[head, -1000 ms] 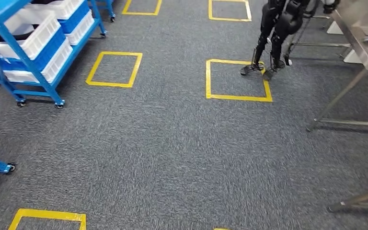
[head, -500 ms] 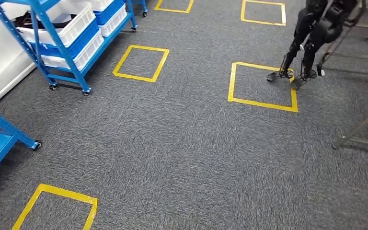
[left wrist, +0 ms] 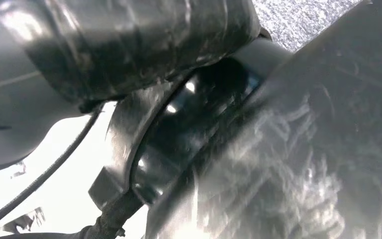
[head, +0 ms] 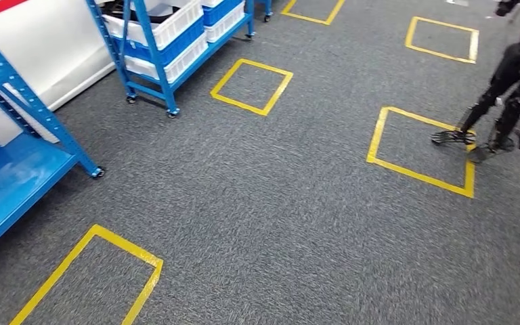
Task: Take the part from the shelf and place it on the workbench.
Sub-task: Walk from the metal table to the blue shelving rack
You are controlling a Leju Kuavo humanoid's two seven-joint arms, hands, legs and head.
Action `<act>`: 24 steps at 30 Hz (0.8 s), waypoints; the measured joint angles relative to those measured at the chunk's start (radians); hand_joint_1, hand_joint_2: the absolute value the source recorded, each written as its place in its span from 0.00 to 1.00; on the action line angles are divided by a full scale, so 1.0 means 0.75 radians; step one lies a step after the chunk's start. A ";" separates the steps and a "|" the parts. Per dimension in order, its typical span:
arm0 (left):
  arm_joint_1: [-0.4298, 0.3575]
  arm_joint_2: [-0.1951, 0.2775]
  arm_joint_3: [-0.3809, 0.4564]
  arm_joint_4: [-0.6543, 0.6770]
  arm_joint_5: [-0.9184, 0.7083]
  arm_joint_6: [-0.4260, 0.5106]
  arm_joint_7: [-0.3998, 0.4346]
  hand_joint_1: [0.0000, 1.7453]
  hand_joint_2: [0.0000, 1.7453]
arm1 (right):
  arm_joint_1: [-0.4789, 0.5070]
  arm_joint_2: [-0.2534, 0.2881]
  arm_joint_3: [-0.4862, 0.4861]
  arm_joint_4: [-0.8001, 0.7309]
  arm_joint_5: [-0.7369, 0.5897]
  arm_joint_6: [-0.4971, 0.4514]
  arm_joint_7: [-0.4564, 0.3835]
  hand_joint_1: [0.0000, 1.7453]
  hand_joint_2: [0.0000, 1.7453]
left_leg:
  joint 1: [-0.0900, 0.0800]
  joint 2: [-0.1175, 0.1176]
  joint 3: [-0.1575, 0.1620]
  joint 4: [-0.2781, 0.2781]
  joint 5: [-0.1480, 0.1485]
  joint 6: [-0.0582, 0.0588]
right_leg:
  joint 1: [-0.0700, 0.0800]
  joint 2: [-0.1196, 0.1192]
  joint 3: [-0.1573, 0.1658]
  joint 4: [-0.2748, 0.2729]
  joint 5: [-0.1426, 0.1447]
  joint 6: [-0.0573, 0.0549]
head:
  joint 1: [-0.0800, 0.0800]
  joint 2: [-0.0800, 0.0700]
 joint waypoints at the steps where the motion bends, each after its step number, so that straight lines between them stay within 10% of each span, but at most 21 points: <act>1: -0.001 0.000 0.000 0.000 0.000 0.000 0.000 0.00 0.00 | 0.002 0.000 0.000 0.000 -0.001 0.003 0.002 0.00 0.00 | 0.002 -0.014 -0.007 0.003 0.002 -0.007 | 0.001 0.022 0.009 -0.028 0.001 -0.003 | 0.000 0.000; 4: 0.002 0.001 0.002 0.000 -0.002 0.000 -0.001 0.00 0.00 | 0.004 0.002 0.000 0.000 -0.002 0.007 0.005 0.00 0.00 | 0.006 -0.034 -0.020 0.001 0.008 -0.033 | -0.001 -0.007 0.022 -0.051 0.002 -0.017 | 0.000 0.000; 8: 0.000 0.001 0.005 0.000 -0.003 0.000 -0.001 0.00 0.00 | 0.006 0.004 0.000 0.003 -0.002 0.006 0.006 0.00 0.00 | 0.005 0.097 -0.124 0.209 -0.098 -0.060 | -0.005 -0.079 0.041 -0.070 0.007 -0.037 | -0.019 0.000; 10: -0.003 0.002 0.008 0.000 -0.003 0.000 -0.001 0.00 0.00 | 0.008 0.004 0.000 0.006 -0.002 0.007 0.007 0.00 0.00 | 0.010 0.115 -0.190 0.334 -0.132 -0.066 | -0.003 -0.120 0.043 -0.068 0.000 -0.040 | -0.020 0.000; 14: -0.002 0.003 0.010 0.000 -0.011 0.000 -0.002 0.00 0.00 | 0.007 0.003 0.000 0.010 -0.002 0.007 0.010 0.00 0.00 | 0.009 0.176 -0.073 0.112 -0.003 -0.063 | 0.000 -0.182 0.060 -0.060 -0.021 -0.028 | -0.020 0.000; 18: -0.002 0.002 0.010 0.000 -0.014 -0.001 -0.003 0.00 0.00 | 0.004 0.002 0.000 0.011 -0.006 0.008 0.008 0.00 0.00 | -0.002 0.192 -0.022 0.006 0.011 -0.031 | 0.014 -0.228 0.076 -0.062 -0.038 0.000 | -0.017 0.000; 21: 0.003 0.000 0.010 0.000 -0.030 -0.006 -0.001 0.00 0.00 | 0.002 0.000 0.000 0.011 -0.017 0.000 0.002 0.00 0.00 | 0.007 0.153 -0.013 -0.010 0.017 -0.009 | 0.008 -0.185 0.062 -0.010 -0.083 0.021 | -0.009 0.000; 24: -0.002 -0.002 0.010 0.000 -0.069 -0.019 0.001 0.00 0.00 | 0.002 0.000 0.000 0.011 -0.047 -0.022 -0.015 0.00 0.00 | 0.008 0.115 -0.010 -0.014 0.018 0.004 | 0.004 -0.109 -0.053 0.225 -0.191 0.027 | 0.004 0.000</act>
